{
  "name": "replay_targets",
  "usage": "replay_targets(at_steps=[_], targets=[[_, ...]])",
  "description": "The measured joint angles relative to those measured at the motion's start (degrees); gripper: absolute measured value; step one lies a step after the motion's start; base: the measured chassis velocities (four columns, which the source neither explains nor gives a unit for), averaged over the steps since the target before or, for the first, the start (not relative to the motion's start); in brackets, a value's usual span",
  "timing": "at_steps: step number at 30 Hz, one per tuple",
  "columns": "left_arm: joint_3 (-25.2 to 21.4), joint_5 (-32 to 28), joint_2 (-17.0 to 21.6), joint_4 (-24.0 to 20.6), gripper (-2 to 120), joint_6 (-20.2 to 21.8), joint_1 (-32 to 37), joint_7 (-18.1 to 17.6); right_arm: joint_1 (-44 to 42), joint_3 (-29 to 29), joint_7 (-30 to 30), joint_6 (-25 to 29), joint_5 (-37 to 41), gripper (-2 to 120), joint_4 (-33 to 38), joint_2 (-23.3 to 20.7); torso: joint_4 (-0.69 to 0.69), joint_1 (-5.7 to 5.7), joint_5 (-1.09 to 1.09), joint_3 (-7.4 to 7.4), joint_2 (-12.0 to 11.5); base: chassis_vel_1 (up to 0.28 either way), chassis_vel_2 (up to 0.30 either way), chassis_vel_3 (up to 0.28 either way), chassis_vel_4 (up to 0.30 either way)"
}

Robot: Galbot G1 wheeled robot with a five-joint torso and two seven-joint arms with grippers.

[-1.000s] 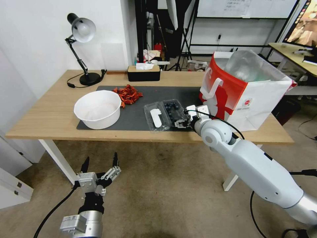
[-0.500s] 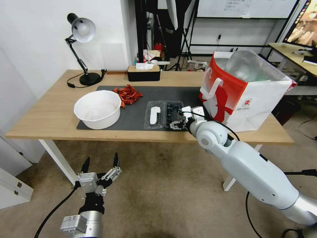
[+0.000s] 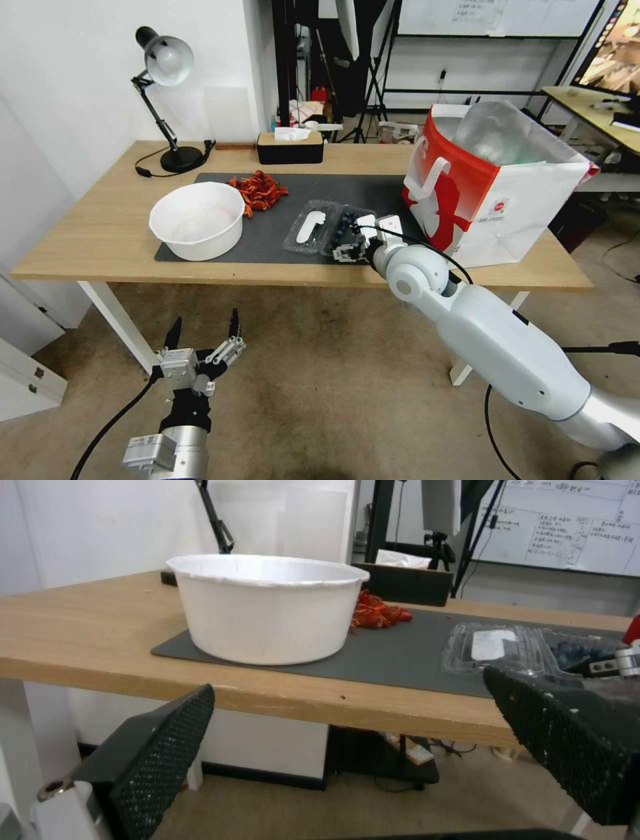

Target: Close the takeout container lid, then place the container into the takeout bag.

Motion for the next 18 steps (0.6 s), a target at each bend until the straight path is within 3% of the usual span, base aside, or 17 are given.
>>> replay_targets(at_steps=[18], targets=[[-0.1,-0.1,0.1,0.0,100,-0.1,0.0,0.0,-0.9,1.2,0.6,0.0,-0.3,100,0.4,0.4,0.0,0.0,0.01,0.0,0.0,0.0,0.0,0.0,0.0]])
